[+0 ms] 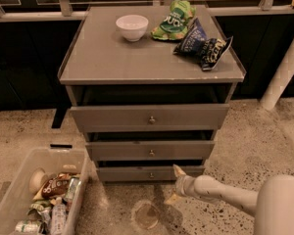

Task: Open bottom drawer

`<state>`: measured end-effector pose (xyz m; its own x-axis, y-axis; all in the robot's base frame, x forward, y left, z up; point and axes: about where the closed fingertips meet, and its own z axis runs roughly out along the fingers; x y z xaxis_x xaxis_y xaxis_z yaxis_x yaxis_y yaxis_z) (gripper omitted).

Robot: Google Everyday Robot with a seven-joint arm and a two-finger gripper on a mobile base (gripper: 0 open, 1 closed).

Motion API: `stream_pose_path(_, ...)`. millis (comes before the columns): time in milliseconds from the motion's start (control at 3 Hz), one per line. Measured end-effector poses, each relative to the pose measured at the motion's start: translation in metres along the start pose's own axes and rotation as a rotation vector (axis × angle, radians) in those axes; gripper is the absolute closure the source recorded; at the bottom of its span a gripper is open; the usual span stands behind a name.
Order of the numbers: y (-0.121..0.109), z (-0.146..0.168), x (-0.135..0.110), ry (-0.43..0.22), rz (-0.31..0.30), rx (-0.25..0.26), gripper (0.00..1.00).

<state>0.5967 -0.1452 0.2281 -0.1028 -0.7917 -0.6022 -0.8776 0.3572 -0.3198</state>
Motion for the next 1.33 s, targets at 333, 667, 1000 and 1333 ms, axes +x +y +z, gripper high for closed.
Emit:
stream_pose_path(333,-0.052,0.032,-0.01,0.017,0.024,0.108,0.0)
stream_pose_path(667,-0.052,0.032,-0.01,0.017,0.024,0.108,0.0)
stream_pose_path(1000,-0.056,0.053,0.001,0.062,0.028,0.114,0.0)
stream_pose_path(1333,-0.075,0.092,0.02,0.138,0.052,0.139,0.0)
